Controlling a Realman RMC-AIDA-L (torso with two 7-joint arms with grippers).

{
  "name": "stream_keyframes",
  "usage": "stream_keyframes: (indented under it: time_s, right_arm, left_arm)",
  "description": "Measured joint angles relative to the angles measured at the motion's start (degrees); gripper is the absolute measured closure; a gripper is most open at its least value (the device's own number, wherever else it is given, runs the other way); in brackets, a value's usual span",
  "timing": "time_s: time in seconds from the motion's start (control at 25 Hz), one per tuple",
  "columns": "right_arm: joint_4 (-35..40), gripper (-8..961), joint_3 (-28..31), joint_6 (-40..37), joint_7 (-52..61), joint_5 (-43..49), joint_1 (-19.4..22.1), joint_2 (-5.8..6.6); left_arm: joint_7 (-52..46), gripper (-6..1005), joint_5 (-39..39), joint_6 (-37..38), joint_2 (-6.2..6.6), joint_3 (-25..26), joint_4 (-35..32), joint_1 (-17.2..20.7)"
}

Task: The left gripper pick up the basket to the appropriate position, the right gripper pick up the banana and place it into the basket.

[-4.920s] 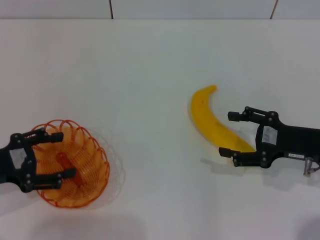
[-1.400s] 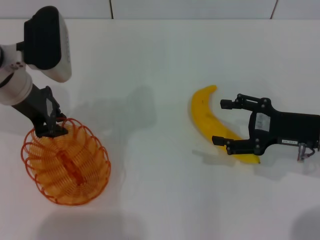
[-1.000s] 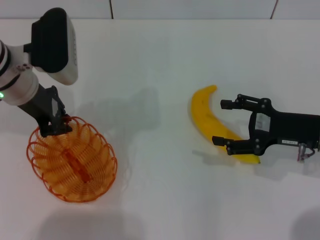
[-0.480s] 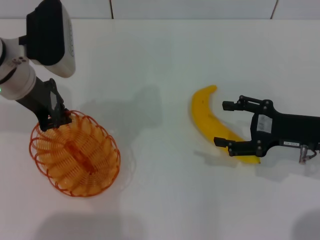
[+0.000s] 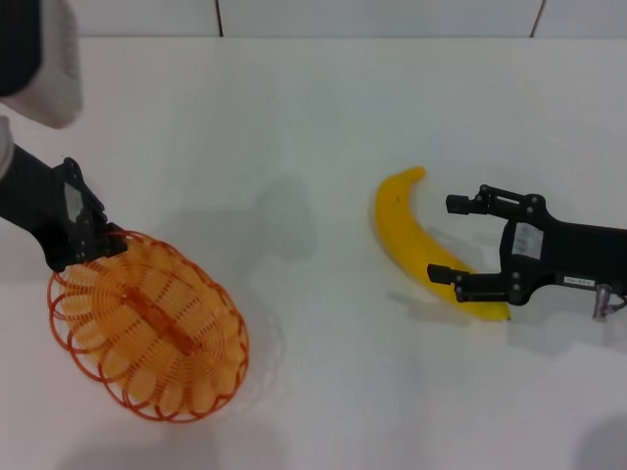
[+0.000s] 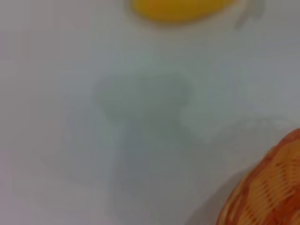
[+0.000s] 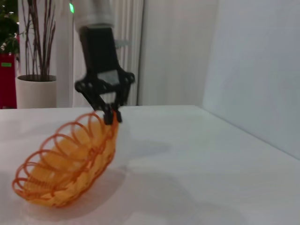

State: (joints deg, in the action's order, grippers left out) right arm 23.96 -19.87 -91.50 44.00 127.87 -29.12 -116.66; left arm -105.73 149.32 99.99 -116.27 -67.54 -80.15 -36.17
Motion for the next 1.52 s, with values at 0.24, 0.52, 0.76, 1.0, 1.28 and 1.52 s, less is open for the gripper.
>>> stream_keyframes:
  time_s: [0.24,0.52,0.76,1.0,1.28,1.52]
  right_arm:
    - [0.04,69,1.5,0.01,-0.33,0.01,0.55,0.03]
    - [-0.27,69,1.59,0.37,-0.16,-0.76,-0.31,-0.05]
    - [-0.49,69,1.59,1.46,-0.18,-1.35,-0.86,-0.19]
    - [-0.66,69,1.2,1.5,-0.09,-1.38,-2.06,-0.24]
    - [-0.85,69,1.24,1.51,-0.08,-1.4,-2.61,-0.33]
    - [-0.86,69,1.13,1.51,-0.08,-1.4,-2.7,-0.33]
  left_arm:
    - [-4.47,924,-5.05,1.99,0.02,4.46,-0.53,0.41]
    - [-25.52,926,-4.93,-5.63,-0.31,3.26,9.42,-1.32]
    - [-30.61,925,-9.51,-12.89,-0.48,3.03,22.98,-5.27]
    - [-31.09,923,-11.31,-17.87,-0.31,3.13,31.23,-7.52]
    - [-32.16,916,-11.58,-19.65,-0.2,3.61,33.26,-7.59]
    - [-32.28,908,-11.35,-19.75,-0.28,3.38,33.6,-8.38]
